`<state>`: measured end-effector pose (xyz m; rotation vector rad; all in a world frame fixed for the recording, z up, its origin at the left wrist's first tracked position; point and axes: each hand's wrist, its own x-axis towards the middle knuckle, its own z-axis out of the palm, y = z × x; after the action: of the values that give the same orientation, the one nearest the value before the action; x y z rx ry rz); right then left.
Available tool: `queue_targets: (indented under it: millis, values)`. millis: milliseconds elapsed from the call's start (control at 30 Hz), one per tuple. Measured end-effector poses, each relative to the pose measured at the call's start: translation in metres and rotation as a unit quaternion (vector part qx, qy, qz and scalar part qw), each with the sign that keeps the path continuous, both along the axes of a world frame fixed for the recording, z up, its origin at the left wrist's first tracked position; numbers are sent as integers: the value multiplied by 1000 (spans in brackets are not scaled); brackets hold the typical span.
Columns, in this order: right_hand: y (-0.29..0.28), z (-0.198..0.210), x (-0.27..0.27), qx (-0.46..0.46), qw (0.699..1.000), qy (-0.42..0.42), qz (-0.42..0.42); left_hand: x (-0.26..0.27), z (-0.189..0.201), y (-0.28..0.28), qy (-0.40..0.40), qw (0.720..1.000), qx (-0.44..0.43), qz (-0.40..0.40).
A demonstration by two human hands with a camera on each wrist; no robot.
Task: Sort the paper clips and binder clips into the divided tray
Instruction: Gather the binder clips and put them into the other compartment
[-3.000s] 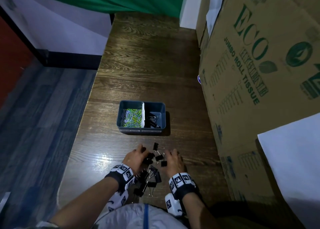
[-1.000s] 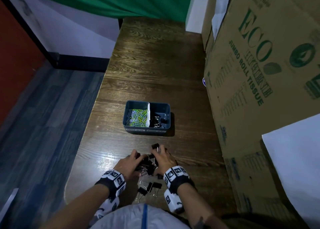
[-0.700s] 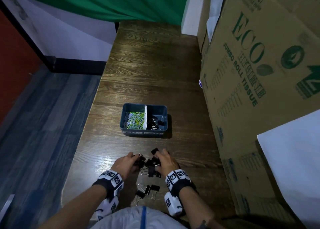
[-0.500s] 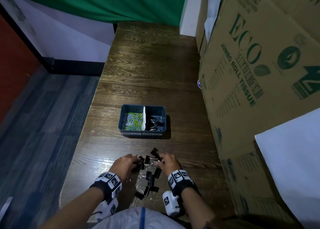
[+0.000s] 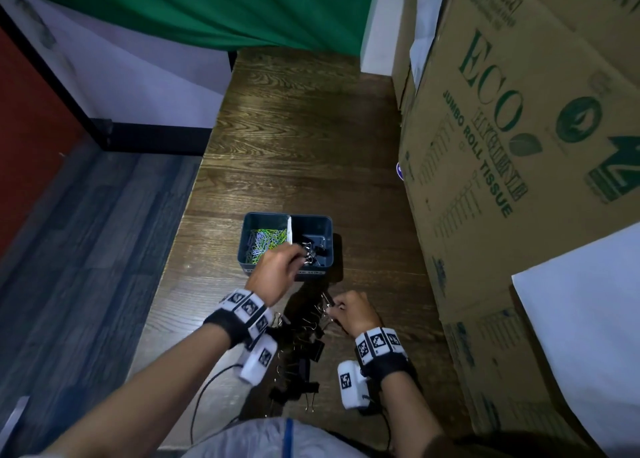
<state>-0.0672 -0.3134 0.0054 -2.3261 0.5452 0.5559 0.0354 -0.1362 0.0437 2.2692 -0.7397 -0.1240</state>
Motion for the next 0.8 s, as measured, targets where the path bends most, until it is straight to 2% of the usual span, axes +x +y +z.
queue_targets:
  millis: [200, 333, 433, 600, 733, 800]
  values:
    - [-5, 40, 27, -7, 996, -86, 20, 12, 7, -11, 6, 999, 24, 21]
    - [-5, 69, 60, -11, 988, -150, 28, -12, -14, 19, -11, 997, 76, 31]
    - [0, 82, 89, -21, 982, -188, 29, -31, -34, 44, 29, 992, 116, 40]
    - [11, 73, 102, -12, 989, -149, 4, -62, -62, 75, 92, 975, 200, 6]
    - [11, 50, 77, -44, 981, -178, -59, -75, -75, 93, 140, 953, 268, 2]
    - [8, 33, 58, -60, 981, -155, -98, -81, -78, 96, 167, 941, 294, -20]
